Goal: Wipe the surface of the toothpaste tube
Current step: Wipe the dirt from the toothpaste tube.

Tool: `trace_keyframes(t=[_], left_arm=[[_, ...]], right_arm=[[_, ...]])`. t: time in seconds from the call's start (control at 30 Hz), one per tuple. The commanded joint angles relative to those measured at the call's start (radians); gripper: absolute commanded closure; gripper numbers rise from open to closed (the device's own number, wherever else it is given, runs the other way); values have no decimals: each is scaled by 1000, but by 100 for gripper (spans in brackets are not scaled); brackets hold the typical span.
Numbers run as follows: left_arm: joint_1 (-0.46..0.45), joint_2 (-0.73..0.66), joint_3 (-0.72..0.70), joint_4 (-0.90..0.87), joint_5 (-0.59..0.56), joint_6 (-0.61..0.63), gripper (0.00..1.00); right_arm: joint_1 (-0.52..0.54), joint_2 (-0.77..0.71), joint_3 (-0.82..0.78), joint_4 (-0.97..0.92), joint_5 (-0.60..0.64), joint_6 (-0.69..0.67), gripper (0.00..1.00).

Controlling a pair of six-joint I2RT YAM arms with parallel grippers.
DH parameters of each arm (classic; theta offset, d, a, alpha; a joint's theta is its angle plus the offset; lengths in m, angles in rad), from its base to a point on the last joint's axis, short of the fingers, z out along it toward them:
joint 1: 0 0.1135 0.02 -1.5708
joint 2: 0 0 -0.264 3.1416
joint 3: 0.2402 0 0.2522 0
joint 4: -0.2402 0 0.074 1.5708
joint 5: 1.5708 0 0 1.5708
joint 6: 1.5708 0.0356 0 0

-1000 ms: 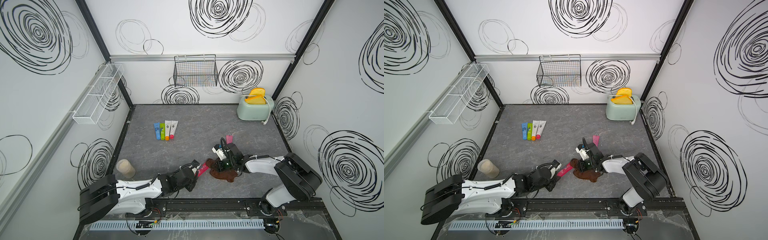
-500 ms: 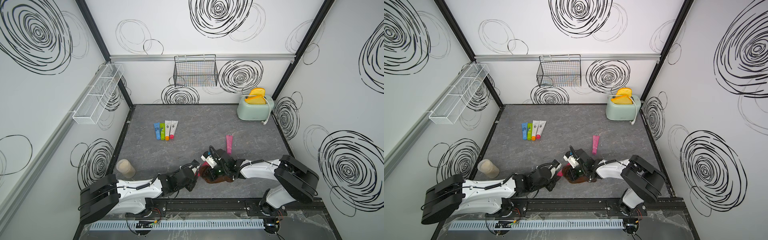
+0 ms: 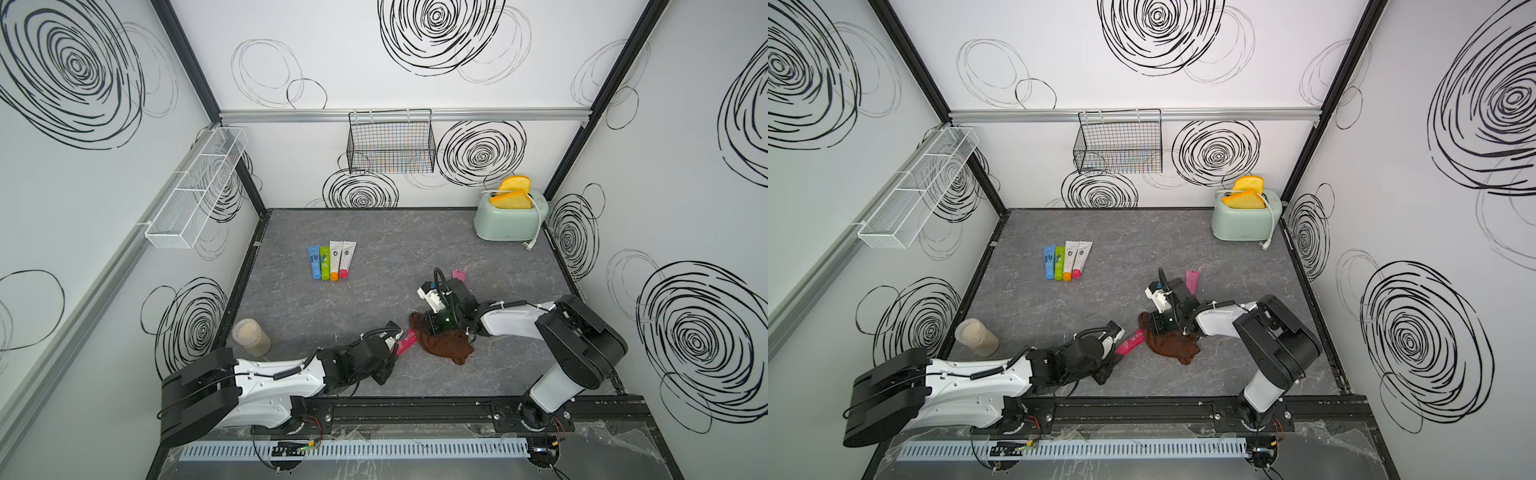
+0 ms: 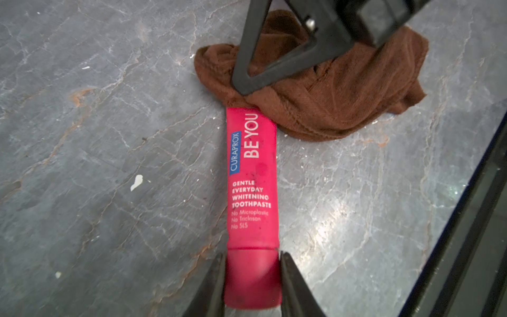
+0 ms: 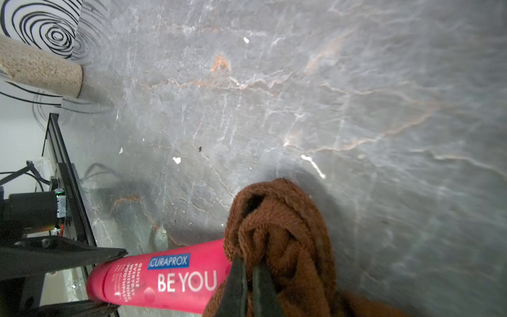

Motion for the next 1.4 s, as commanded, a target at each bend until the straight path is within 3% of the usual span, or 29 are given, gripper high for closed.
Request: trace_keyframes(t=[0.0, 0.2, 0.33, 0.6, 0.73, 0.83, 1.1, 1.23, 1.37], left_arm=[[-6, 6, 27, 73, -2, 6, 100], [-10, 10, 27, 70, -13, 6, 100], [-11, 22, 32, 68, -18, 6, 100], [-34, 28, 33, 66, -39, 4, 100], [-36, 24, 32, 70, -36, 6, 100], [-37, 33, 34, 73, -35, 8, 100], [-38, 42, 39, 69, -43, 9, 100], [-39, 47, 41, 69, -45, 9, 100], [-37, 50, 41, 61, -51, 2, 100]], right_arm=[[67, -18, -18, -19, -6, 3, 100], [152, -101, -81, 38, -57, 90, 100], [197, -117, -90, 52, -16, 104, 100], [-34, -63, -121, 20, -6, 9, 100], [-83, -49, -118, 33, -8, -1, 100], [-44, -28, -123, 79, -63, 26, 100], [182, -84, -111, 110, -86, 126, 100], [187, -76, -111, 97, -78, 113, 100], [85, -45, -115, 63, -83, 61, 100]])
